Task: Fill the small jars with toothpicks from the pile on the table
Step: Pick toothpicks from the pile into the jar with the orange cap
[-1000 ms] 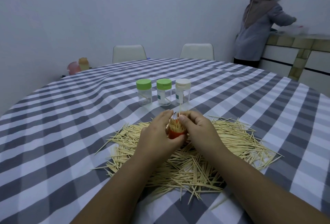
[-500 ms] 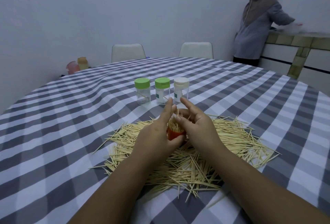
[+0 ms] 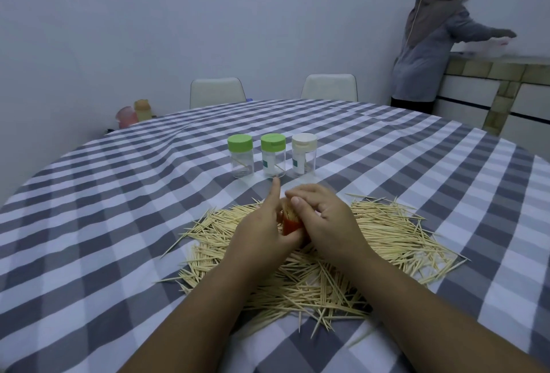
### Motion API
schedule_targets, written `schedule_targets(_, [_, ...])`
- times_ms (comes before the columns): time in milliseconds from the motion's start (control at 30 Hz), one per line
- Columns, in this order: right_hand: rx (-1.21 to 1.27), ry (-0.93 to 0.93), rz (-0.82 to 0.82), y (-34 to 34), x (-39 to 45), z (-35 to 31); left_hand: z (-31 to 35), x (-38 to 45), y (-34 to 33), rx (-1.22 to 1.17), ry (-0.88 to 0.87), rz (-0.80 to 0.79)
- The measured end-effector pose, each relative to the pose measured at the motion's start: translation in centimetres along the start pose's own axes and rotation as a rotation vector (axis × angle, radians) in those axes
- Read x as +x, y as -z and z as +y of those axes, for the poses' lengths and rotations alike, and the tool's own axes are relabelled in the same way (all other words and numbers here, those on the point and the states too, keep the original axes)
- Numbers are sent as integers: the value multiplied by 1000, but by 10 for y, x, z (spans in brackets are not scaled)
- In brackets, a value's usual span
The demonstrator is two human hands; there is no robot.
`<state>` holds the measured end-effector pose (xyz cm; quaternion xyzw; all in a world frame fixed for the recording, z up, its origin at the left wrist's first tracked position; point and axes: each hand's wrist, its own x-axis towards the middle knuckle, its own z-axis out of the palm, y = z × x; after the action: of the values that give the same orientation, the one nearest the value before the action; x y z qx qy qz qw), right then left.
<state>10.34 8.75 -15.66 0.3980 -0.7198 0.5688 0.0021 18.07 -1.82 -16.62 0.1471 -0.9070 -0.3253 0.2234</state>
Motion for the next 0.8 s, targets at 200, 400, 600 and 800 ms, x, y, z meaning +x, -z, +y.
schedule_targets(200, [80, -108, -103, 23, 5, -13, 1, 1, 2, 40, -4, -25])
schedule_targets(400, [-315, -325, -201, 63, 16, -6, 3, 1, 3, 54, -34, -44])
schedule_targets(600, [-961, -423, -531, 67, 11, 0, 4, 0, 5, 58, -70, -60])
schedule_targets(800, [-1117, -291, -478, 55, 12, 16, 3, 0, 4, 61, -81, -52])
